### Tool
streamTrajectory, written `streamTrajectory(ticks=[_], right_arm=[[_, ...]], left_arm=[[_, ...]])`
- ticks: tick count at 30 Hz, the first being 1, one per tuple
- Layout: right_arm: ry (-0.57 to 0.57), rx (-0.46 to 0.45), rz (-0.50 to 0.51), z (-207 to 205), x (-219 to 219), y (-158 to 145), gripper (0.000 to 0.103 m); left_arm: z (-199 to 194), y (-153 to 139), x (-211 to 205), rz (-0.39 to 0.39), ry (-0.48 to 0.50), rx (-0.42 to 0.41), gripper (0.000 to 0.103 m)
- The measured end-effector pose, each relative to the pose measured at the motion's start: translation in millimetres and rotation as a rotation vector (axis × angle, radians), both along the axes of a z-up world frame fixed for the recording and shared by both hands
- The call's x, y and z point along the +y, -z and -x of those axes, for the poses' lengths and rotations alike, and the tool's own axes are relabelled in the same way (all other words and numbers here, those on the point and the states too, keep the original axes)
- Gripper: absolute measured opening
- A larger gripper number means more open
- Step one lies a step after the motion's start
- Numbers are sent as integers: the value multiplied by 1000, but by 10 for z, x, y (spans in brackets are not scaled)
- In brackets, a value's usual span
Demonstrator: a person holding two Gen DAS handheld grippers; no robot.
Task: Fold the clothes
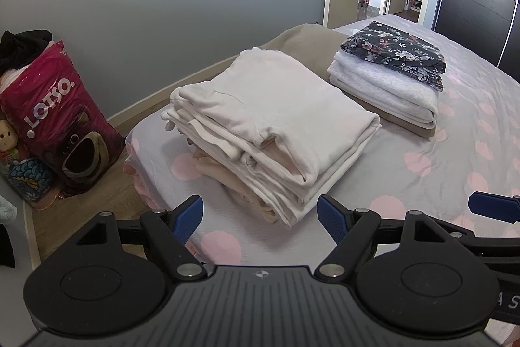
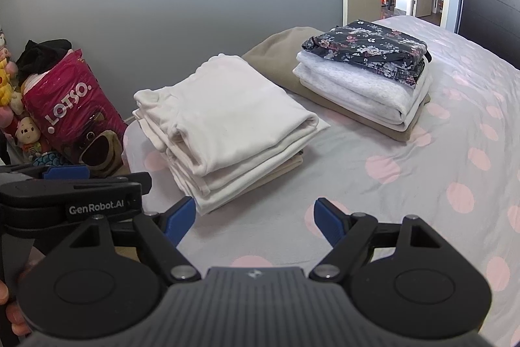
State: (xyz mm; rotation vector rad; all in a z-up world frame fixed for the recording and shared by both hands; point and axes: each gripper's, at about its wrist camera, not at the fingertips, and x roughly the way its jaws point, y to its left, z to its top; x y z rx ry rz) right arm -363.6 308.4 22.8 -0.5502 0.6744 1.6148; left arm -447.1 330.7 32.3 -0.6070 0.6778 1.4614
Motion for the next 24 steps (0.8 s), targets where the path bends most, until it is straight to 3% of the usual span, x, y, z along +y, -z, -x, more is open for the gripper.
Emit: streamTrajectory(ticks=[24], right_arm=[[5,7,-11,12,-36,-33,82]], left_arm=[[-20,-79,-13,-19,6,28,74]])
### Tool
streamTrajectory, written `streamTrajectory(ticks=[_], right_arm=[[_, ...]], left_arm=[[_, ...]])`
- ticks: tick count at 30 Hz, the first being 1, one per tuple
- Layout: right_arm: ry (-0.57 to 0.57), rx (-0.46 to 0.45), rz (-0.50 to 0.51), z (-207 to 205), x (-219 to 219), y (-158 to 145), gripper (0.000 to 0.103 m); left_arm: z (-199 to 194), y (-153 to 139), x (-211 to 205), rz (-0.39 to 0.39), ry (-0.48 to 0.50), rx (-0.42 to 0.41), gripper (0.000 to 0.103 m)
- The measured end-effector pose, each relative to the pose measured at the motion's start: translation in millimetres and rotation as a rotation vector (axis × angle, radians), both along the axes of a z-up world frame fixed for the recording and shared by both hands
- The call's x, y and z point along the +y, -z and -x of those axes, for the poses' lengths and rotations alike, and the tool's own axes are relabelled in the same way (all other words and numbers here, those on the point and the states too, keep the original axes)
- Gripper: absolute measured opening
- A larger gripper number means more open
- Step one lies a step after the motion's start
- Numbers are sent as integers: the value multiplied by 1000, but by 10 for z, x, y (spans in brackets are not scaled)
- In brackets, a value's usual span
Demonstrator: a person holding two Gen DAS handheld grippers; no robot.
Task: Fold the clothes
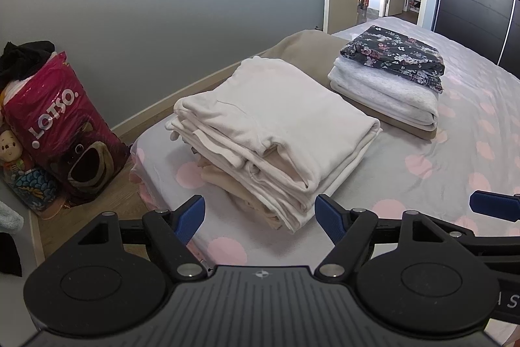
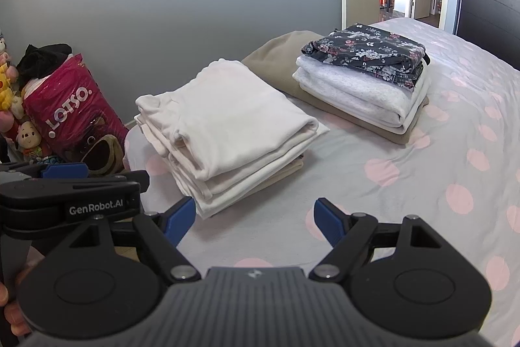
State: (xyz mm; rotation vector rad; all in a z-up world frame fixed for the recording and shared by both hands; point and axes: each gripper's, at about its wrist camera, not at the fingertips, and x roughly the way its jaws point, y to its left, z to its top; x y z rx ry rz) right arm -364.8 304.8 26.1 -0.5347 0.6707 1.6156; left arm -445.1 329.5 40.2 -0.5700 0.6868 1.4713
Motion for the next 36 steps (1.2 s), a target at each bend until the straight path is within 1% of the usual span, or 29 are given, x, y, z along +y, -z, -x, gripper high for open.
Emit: streamTrajectory(ticks=[26,36], right_arm=[[7,10,13,-25,-25,27,82],[7,17,15,-25,-40,26,82]], left_arm=[[-31,1,-39,4,13,18,71],[-28,-11,-65,-9,12,22,71]])
